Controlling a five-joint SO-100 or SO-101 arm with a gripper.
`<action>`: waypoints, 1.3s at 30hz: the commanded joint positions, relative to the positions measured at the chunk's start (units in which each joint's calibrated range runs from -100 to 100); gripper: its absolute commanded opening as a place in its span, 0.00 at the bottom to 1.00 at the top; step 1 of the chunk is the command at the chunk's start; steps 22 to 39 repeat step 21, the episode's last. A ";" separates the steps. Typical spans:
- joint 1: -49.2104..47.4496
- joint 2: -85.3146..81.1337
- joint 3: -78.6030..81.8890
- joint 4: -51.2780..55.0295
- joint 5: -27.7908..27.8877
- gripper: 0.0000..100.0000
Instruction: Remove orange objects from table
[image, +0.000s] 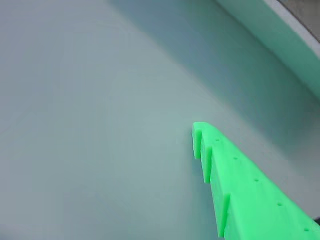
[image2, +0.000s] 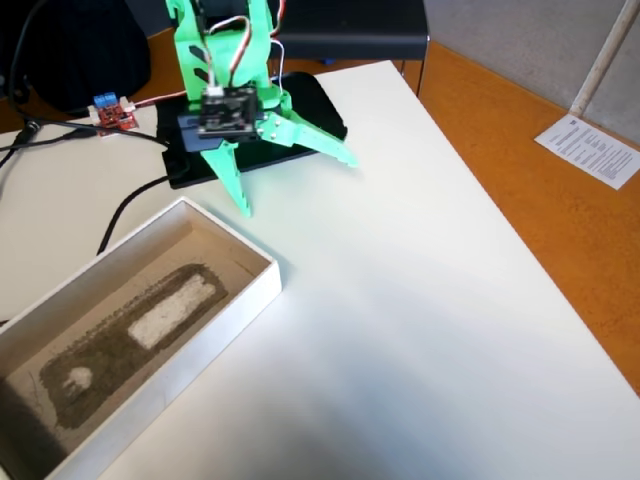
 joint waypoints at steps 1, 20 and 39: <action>-0.76 -4.74 -0.20 2.80 -11.33 0.60; -0.09 -4.82 -0.11 2.80 -11.09 0.60; -0.09 -4.82 -0.11 2.80 -11.09 0.60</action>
